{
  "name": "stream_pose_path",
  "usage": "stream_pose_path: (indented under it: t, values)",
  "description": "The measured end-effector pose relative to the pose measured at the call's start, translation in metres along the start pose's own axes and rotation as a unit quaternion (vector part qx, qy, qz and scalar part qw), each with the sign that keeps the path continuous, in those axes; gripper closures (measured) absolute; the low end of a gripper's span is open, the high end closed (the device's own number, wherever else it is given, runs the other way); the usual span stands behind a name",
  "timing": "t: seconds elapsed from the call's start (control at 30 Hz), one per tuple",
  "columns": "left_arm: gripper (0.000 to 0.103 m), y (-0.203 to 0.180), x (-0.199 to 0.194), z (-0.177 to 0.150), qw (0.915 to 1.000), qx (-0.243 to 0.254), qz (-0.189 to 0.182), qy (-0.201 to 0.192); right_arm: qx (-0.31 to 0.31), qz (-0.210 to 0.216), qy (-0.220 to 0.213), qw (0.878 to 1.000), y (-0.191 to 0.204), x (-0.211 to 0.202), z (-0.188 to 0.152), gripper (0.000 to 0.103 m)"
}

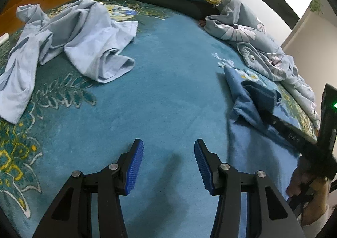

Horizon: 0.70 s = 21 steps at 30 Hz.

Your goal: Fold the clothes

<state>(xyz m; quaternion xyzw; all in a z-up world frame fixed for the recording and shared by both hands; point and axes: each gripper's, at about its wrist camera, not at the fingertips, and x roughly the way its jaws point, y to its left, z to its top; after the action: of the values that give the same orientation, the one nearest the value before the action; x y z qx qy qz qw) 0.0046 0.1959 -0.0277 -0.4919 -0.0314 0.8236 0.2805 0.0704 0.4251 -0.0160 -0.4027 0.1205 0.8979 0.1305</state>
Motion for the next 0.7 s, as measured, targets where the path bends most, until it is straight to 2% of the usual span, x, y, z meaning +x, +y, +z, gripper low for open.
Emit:
stream_pose_path:
  t: [0.07, 0.13, 0.17, 0.2, 0.3, 0.33, 0.43, 0.57, 0.7]
  values:
    - [0.051, -0.006, 0.000, 0.003, 1.0000, 0.002, -0.009, 0.000, -0.011, -0.001, 0.000, 1.000, 0.005, 0.002, -0.001, 0.090]
    - [0.051, -0.016, -0.002, 0.008, 0.9997, 0.008, -0.022, -0.002, -0.018, 0.029, -0.001, 0.999, 0.008, -0.002, -0.004, 0.077]
    - [0.051, -0.021, -0.003, 0.010, 0.9994, 0.013, -0.031, -0.003, -0.022, 0.051, -0.001, 0.998, 0.010, -0.006, -0.007, 0.064]
    - [0.051, -0.028, -0.002, 0.013, 0.9988, 0.018, -0.045, -0.003, -0.025, 0.074, -0.001, 0.997, 0.012, -0.009, -0.009, 0.057]
    - [0.051, -0.053, 0.002, 0.020, 0.9955, 0.040, -0.086, 0.003, -0.031, 0.096, -0.018, 0.995, 0.007, -0.029, -0.019, 0.057]
    - [0.051, -0.063, 0.006, 0.023, 0.9940, 0.051, -0.097, 0.006, -0.028, 0.091, -0.024, 0.995, 0.002, -0.037, -0.023, 0.057]
    - [0.051, -0.086, 0.019, 0.030, 0.9905, 0.075, -0.114, 0.018, -0.013, 0.066, -0.040, 0.997, -0.020, -0.062, -0.036, 0.057]
    - [0.051, -0.099, 0.043, 0.038, 0.9838, 0.060, -0.160, 0.056, 0.025, 0.026, -0.053, 0.998, -0.063, -0.090, -0.053, 0.056]
    - [0.051, -0.105, 0.056, 0.043, 0.9824, 0.056, -0.167, 0.061, 0.066, -0.012, -0.064, 0.996, -0.104, -0.114, -0.073, 0.056]
